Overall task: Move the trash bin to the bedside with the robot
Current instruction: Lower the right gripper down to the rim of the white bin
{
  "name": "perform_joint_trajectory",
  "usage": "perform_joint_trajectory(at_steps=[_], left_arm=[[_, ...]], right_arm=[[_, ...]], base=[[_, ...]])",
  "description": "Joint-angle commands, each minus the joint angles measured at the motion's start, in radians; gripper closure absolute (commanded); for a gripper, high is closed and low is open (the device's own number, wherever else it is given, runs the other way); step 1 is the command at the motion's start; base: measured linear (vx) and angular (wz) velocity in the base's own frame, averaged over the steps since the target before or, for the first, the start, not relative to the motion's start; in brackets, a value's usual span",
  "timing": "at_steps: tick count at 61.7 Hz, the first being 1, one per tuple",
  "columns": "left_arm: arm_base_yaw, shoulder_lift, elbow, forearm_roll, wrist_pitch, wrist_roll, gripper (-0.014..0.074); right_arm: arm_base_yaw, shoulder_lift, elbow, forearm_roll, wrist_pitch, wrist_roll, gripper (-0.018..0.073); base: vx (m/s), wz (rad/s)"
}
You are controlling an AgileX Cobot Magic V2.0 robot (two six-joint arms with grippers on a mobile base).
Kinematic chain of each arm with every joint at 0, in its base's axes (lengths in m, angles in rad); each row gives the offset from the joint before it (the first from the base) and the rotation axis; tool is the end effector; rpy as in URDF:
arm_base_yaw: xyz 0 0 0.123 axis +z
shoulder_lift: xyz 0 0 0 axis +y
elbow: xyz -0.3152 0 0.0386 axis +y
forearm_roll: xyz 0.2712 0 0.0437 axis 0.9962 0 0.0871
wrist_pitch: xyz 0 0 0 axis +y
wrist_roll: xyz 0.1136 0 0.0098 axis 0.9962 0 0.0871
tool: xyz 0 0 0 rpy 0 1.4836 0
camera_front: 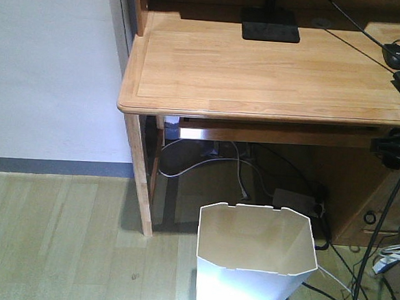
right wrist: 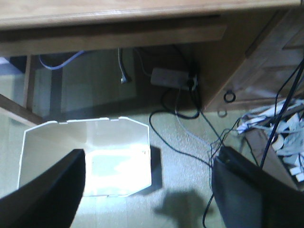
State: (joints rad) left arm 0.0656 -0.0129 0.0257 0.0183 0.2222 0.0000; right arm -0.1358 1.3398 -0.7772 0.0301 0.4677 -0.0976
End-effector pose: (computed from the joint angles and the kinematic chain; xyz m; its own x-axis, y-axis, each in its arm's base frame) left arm 0.0686 0.0050 0.1808 -0.1481 0.0082 -0.9889 -0.0669 0.9976 0.0182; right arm 0.2826 -0.0370 0.2386 -0.8088 0.0392 -0.5867 0.0705 0.9970 -0.0306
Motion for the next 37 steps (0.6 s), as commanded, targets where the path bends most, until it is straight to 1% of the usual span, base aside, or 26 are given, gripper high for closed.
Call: perform_joint_trajectory(at_steps=[1, 2, 9, 14, 20, 37], left_arm=[[0.001, -0.014, 0.019, -0.004, -0.071, 0.0, 0.0603], [0.001, -0.014, 0.019, -0.004, -0.071, 0.0, 0.0603], [0.001, -0.014, 0.019, -0.004, -0.071, 0.0, 0.0603], [0.001, -0.014, 0.019, -0.004, -0.071, 0.0, 0.0603], [0.001, -0.014, 0.019, -0.004, -0.071, 0.0, 0.0603], [0.001, -0.014, 0.019, -0.004, -0.071, 0.0, 0.0603]], right_arm=[[-0.04, 0.072, -0.066, 0.109, -0.034, -0.131, 0.002], [-0.043, 0.088, -0.07, 0.134, -0.033, -0.162, 0.0022], [-0.054, 0.22, -0.099, 0.237, -0.03, -0.292, 0.0031], [-0.053, 0.337, -0.118, 0.265, -0.037, -0.359, 0.0031], [-0.05, 0.46, -0.135, 0.268, -0.069, -0.403, 0.0031], [-0.04, 0.756, -0.228, 0.291, -0.161, -0.475, 0.0015]], base=[[0.0, 0.0], [0.0, 0.0], [0.0, 0.0], [0.0, 0.0], [0.0, 0.0], [0.0, 0.0]])
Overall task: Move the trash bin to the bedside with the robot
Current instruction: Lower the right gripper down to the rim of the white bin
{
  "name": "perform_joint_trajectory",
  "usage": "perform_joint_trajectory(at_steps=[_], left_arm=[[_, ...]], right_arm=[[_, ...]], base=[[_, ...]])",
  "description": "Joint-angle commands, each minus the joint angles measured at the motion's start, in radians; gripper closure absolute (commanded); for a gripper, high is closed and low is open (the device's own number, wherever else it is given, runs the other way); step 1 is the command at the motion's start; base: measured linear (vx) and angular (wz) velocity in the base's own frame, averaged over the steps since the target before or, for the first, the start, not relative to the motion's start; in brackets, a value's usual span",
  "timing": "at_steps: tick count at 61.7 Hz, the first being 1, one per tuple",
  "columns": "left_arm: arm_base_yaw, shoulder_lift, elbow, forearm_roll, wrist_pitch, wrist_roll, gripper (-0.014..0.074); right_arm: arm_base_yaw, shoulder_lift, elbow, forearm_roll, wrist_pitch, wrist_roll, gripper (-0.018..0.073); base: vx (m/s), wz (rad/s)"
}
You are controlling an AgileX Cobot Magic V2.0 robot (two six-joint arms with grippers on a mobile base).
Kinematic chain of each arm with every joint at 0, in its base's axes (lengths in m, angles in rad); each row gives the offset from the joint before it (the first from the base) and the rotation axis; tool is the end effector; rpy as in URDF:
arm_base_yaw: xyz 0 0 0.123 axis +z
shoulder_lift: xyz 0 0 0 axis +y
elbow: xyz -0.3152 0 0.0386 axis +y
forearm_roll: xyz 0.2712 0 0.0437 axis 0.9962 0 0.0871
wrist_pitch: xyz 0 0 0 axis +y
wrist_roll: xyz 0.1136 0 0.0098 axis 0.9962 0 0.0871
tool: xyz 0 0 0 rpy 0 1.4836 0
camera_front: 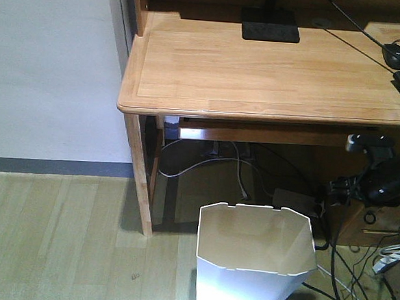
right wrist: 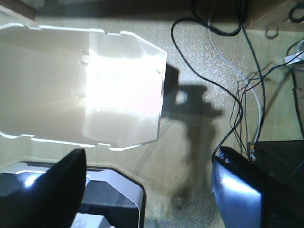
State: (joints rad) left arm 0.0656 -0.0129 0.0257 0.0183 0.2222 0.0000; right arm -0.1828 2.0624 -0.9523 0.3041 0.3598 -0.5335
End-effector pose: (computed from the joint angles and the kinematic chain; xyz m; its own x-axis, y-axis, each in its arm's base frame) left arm 0.0686 0.0050 0.1808 -0.1481 0.0082 -0.9889 -0.0669 0.9976 0.0182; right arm 0.3614 -0.0545 0.0481 -0.9729 -0.0682 -0.2211 -0.0813 0.9954 0.0506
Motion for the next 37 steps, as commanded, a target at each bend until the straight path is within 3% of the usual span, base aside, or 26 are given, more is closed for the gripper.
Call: perform_joint_trajectory(at_steps=[1, 13, 37], left_arm=[[0.001, -0.014, 0.019, -0.004, -0.071, 0.0, 0.0603], [0.001, -0.014, 0.019, -0.004, -0.071, 0.0, 0.0603], [0.001, -0.014, 0.019, -0.004, -0.071, 0.0, 0.0603]], right_arm=[[0.01, 0.047, -0.059, 0.015, -0.061, -0.041, 0.0013], [0.056, 0.222, -0.143, 0.024, -0.121, -0.055, -0.002], [0.055, 0.554, -0.361, 0.034, -0.121, -0.06, -0.0026]], base=[[0.0, 0.0], [0.0, 0.0], [0.0, 0.0]])
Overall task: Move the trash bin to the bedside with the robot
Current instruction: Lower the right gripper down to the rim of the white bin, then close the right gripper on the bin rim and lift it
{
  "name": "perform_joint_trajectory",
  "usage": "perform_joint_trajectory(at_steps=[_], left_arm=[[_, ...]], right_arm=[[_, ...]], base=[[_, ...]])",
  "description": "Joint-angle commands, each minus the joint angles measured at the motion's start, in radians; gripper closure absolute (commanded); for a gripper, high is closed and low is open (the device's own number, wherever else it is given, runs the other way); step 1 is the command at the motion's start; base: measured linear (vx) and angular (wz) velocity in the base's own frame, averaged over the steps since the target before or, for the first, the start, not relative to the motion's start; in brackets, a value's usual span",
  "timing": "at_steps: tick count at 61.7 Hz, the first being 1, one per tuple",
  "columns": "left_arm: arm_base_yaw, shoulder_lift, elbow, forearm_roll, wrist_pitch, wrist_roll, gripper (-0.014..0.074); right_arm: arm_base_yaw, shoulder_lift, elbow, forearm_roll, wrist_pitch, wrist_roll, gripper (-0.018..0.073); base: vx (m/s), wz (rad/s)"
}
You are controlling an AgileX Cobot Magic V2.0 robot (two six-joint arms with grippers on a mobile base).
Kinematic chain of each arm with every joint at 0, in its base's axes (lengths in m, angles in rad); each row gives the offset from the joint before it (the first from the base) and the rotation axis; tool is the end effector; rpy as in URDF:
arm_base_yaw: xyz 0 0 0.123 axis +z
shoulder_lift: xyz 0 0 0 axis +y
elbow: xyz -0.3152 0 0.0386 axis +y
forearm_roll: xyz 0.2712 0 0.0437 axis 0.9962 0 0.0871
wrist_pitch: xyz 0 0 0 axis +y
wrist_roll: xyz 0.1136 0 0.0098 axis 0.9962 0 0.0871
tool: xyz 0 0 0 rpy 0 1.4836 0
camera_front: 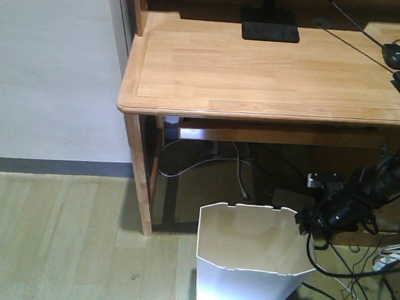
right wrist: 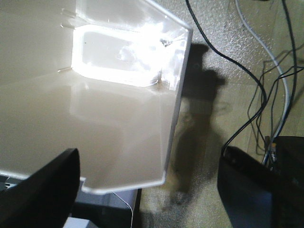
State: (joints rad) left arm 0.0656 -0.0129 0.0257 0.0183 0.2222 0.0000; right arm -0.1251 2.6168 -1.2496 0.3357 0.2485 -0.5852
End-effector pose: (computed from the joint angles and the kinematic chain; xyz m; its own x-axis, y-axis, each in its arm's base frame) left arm 0.0686 0.0050 0.1808 -0.1481 0.0082 -0.9889 -0.0669 0.9976 0.0182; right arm 0.3940 -0.0402 -0.1227 -0.9883 -0.1331 -0.0745 -0.1379 0.9884 0.0639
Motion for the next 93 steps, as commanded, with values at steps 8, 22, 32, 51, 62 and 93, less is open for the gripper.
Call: perform_joint_trajectory(at_steps=[8, 22, 32, 51, 62, 93], left_arm=[[0.001, -0.014, 0.019, -0.004, -0.071, 0.0, 0.0603], [0.001, -0.014, 0.019, -0.004, -0.071, 0.0, 0.0603], [0.001, -0.014, 0.019, -0.004, -0.071, 0.0, 0.0603], [0.001, -0.014, 0.019, -0.004, -0.071, 0.0, 0.0603], [0.001, -0.014, 0.019, -0.004, -0.071, 0.0, 0.0603], [0.001, -0.014, 0.019, -0.004, -0.071, 0.0, 0.0603]], right_arm=[[-0.003, 0.082, -0.148, -0.002, 0.004, -0.008, -0.0024], [-0.006, 0.202, -0.271, -0.033, 0.029, -0.008, -0.0024], [-0.029, 0.266, -0.351, -0.027, 0.059, 0.0, -0.0024], [-0.04, 0.367, -0.5, -0.022, 0.174, -0.004, -0.002], [-0.029, 0.402, -0.552, -0.027, 0.204, 0.049, 0.0064], [-0.042, 0.404, -0.553, 0.066, 0.229, 0.032, 0.057]], base=[[0.0, 0.0], [0.0, 0.0], [0.0, 0.0], [0.0, 0.0], [0.0, 0.0], [0.0, 0.0]])
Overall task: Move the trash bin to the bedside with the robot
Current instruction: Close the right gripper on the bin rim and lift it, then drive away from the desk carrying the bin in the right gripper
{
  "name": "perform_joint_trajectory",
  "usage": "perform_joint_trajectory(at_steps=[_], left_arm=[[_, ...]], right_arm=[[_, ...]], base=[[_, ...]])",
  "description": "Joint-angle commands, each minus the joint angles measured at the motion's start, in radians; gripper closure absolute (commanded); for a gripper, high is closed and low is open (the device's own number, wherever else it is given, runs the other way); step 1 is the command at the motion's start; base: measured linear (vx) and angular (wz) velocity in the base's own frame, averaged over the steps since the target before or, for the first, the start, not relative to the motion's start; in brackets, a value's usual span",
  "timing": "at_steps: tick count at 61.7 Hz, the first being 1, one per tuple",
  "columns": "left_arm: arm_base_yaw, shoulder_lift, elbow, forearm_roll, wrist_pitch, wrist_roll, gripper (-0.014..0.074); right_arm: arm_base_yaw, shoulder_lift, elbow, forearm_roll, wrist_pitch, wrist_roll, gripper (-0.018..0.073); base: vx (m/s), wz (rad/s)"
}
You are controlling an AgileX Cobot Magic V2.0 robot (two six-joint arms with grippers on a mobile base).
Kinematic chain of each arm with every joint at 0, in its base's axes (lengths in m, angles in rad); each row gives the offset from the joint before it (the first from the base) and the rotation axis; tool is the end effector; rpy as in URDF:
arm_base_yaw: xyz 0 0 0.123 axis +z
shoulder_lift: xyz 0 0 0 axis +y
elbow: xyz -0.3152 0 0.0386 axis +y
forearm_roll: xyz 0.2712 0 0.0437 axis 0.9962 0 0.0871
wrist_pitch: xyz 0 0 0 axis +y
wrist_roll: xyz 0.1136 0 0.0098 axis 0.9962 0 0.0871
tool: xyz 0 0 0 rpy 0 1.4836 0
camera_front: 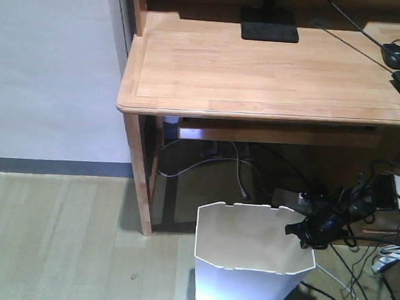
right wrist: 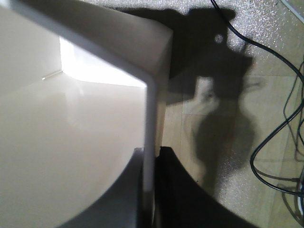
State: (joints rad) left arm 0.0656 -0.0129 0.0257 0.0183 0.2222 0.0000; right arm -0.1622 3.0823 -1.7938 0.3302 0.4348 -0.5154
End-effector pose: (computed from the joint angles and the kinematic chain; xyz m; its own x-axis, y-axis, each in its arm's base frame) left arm 0.0686 0.0050 0.1808 -0.1481 0.0082 -0.9889 -0.0669 0.9976 0.0182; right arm 0.4262 -0.0539 -0.2580 -0.9987 -0.0498 0.0145 -0.0472 0.9886 0.1428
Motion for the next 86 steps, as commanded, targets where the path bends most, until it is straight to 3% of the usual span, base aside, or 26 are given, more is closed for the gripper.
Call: perform_joint_trajectory(at_steps=[1, 10, 17, 26, 40, 46, 64, 86], left_arm=[[0.001, -0.014, 0.019, -0.004, -0.071, 0.0, 0.0603], [0.001, -0.014, 0.019, -0.004, -0.071, 0.0, 0.0603], [0.001, -0.014, 0.019, -0.004, -0.071, 0.0, 0.0603], [0.001, -0.014, 0.019, -0.004, -0.071, 0.0, 0.0603], [0.001, -0.014, 0.019, -0.004, -0.071, 0.0, 0.0603], [0.001, -0.014, 0.019, -0.004, -0.071, 0.0, 0.0603], [0.001, -0.014, 0.019, -0.004, -0.071, 0.0, 0.0603], [0.001, -0.014, 0.019, -0.004, -0.071, 0.0, 0.0603]], right_arm=[[-0.006, -0.063, -0.007, 0.081, 0.044, -0.05, 0.0569], [-0.024, -0.11, 0.061, 0.224, 0.014, -0.192, 0.0568], [-0.041, -0.193, 0.17, 0.437, -0.029, -0.361, 0.0568], [-0.06, -0.335, 0.335, 0.664, 0.051, -0.658, 0.0566], [-0.085, -0.616, 0.609, 0.897, 0.076, -0.926, 0.0566], [-0.094, -0.728, 0.7, 0.929, 0.095, -0.987, 0.0566], [-0.096, -0.984, 0.867, 0.918, 0.213, -0.994, 0.0566], [-0.096, -1.055, 0.899, 0.892, 0.244, -0.994, 0.0566]], base=[[0.0, -0.01], [0.0, -0.01], [0.0, -0.02], [0.0, -0.01], [0.0, 0.0], [0.0, 0.0], [0.0, 0.0], [0.0, 0.0]])
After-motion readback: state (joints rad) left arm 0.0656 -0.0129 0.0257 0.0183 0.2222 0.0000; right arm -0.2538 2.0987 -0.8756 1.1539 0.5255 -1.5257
